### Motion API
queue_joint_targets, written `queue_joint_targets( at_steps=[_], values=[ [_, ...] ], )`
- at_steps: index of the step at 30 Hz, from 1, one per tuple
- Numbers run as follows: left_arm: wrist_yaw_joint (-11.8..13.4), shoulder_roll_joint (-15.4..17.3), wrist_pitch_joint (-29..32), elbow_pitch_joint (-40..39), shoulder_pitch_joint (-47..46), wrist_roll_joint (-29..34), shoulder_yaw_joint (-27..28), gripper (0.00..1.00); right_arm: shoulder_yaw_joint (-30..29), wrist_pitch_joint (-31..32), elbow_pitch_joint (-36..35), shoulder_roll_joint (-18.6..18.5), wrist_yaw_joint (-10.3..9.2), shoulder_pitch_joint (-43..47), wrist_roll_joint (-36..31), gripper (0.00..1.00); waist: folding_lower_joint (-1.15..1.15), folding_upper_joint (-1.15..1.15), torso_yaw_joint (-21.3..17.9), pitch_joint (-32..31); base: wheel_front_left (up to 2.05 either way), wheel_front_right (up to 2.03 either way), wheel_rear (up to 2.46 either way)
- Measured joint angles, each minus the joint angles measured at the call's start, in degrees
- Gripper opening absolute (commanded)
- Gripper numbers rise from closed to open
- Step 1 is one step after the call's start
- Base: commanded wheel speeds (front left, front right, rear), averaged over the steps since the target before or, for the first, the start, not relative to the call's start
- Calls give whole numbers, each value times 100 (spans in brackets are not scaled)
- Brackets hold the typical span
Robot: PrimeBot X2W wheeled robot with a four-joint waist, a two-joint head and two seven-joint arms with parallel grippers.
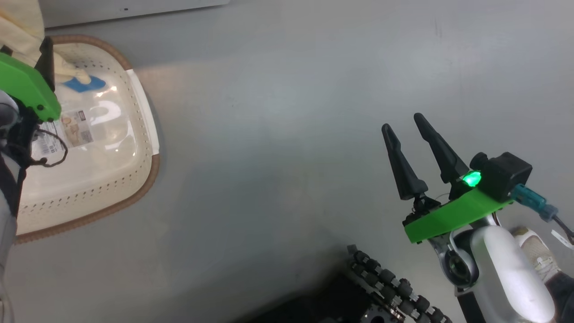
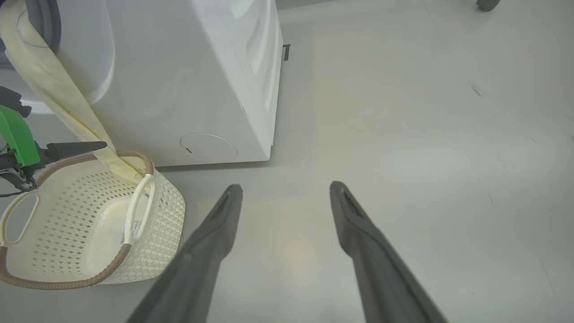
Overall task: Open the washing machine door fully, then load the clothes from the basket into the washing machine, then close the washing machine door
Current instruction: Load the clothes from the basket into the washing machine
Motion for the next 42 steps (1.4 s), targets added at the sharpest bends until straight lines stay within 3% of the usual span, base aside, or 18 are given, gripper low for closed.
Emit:
queue_joint_targets(
  at_steps=[3,4,5,13,25,33,42],
  values=[
    [-10,97,108,138,-119,-71,-66,100,93,-26,60,1,0,-12,64,100,0,0,-63,7,0,0,0],
    [-10,129,112,168,-166,-88,-105,40,114,-52,80,0,0,-27,65,100,0,0,-80,10,0,0,0],
    [-10,159,151,182,-203,-110,-116,0,133,-55,104,1,0,-58,66,100,0,0,-99,13,0,0,0],
    [-11,160,212,241,-385,-297,-310,0,99,-112,224,1,0,-174,109,100,0,0,-64,16,0,0,0],
    [-12,-170,-132,-1,-86,-660,-728,0,-180,-98,323,0,0,-205,-105,100,-1,0,467,-236,0,0,0],
    [-13,-214,-304,-603,433,-832,-1162,0,-366,89,331,-2,0,-155,-282,100,0,0,782,-703,0,0,0],
    [-12,77,-175,-1930,781,-1136,-1272,0,-536,271,254,-3,0,213,-358,100,-1,0,1080,-1288,0,0,0]
  ],
)
